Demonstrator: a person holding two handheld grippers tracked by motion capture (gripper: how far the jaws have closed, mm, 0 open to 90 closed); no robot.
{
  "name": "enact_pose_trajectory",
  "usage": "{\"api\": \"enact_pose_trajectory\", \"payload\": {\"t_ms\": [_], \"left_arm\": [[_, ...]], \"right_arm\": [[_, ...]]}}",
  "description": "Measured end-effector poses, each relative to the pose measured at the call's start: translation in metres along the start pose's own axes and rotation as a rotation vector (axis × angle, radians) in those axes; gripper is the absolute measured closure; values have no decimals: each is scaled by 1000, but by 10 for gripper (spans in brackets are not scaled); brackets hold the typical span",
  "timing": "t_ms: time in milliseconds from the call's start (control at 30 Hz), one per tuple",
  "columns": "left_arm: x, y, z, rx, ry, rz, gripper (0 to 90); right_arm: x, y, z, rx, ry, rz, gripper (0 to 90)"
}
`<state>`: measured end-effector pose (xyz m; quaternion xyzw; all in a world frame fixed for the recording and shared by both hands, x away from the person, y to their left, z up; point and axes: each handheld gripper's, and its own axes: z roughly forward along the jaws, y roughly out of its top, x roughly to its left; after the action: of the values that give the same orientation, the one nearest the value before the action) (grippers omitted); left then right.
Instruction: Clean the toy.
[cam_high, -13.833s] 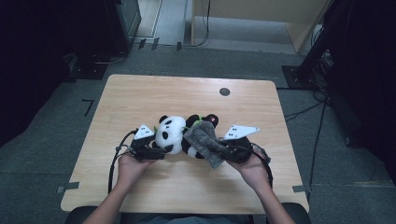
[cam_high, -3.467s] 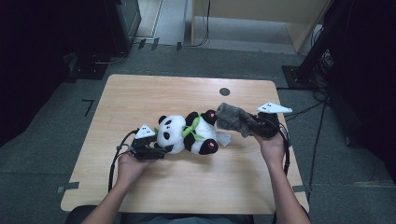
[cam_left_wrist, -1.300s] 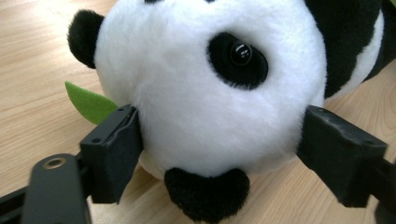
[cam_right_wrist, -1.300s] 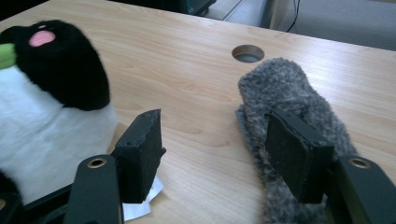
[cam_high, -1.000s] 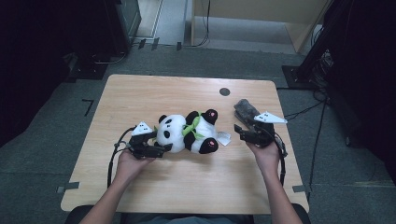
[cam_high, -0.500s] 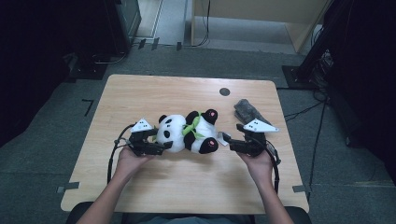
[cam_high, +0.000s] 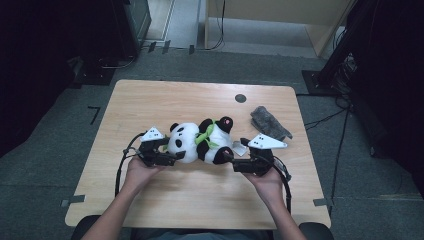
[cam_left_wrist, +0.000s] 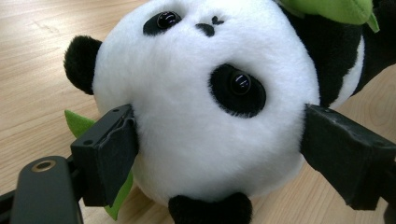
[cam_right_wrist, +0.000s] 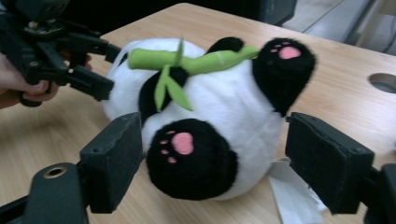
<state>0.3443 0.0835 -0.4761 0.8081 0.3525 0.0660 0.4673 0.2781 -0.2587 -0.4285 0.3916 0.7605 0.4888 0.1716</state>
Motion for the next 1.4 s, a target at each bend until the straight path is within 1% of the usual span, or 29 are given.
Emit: {"api": "enact_pose_trajectory", "payload": {"t_ms": [67,100,200,267,300,333,400,500,533,633,667,700,733,800,867,933,967,1000,1033,1067,1100,1167,1200,1233,1267,1300,1333,1400], "left_arm": [[1,0,1,2,0,0,135],[1,0,1,2,0,0,135],[1,-1,1,-5,-1,-3,135],[1,-1,1,-7,-2,-5,135],[2,-1,2,-11,-3,-5,134],[2,-1,2,-11,-3,-5,135],[2,0,3,-15,-4,-6,135],[3,1,4,-20,-1,-10,135],[3,1,4,-20,-1,-10,135],[3,2,6,-20,-3,-11,136],[3,2,6,-20,-3,-11,137],[4,2,6,-25,-8,-29,139],[4,2,6,-25,-8,-29,141],[5,3,6,-30,-14,-44,144],[6,3,6,-31,-17,-49,145],[6,3,6,-32,-19,-51,148],[6,4,7,-34,-19,-54,148],[6,4,7,-34,-19,-54,148],[6,4,7,-32,-15,-51,147],[5,5,8,-32,-8,-41,147],[4,5,8,-33,1,-30,146],[5,6,8,-40,7,-24,143],[5,6,7,-45,9,-20,143],[5,6,7,-45,9,-20,142],[5,6,7,-48,11,-15,142],[5,7,5,-54,14,2,143],[5,7,5,-54,14,2,143],[4,7,2,-63,13,13,144]], "right_arm": [[4,-3,8,10,16,-5,147],[4,-3,8,10,16,-5,147],[4,-7,18,26,31,-17,137],[3,-9,20,24,34,-21,137],[1,-10,24,19,36,-37,136],[1,-10,24,19,36,-37,136],[-1,-11,29,14,44,-55,128],[-2,-14,43,29,51,-96,127],[-2,-14,43,29,51,-96,127],[0,-17,55,54,49,-128,117],[0,-17,55,54,49,-128,117],[1,-17,58,56,38,-150,126],[2,-17,59,53,21,-178,137],[3,-17,62,53,-5,-207,153],[3,-18,64,51,-20,-228,183],[3,-19,65,51,-25,-230,191],[3,-18,65,49,-35,-240,234],[3,-18,65,49,-35,-240,234],[2,-18,65,53,-42,-243,290],[2,-18,65,53,-42,-243,290],[1,-16,64,57,-47,-246,381],[0,-13,63,61,-48,-230,448],[0,-12,62,63,-50,-229,471],[0,-12,62,63,-50,-229,471],[0,-11,62,68,-49,-221,487],[-2,-7,61,76,-47,-211,512],[-2,-7,61,76,-47,-211,512],[-4,-3,60,83,-41,-193,532]]}}
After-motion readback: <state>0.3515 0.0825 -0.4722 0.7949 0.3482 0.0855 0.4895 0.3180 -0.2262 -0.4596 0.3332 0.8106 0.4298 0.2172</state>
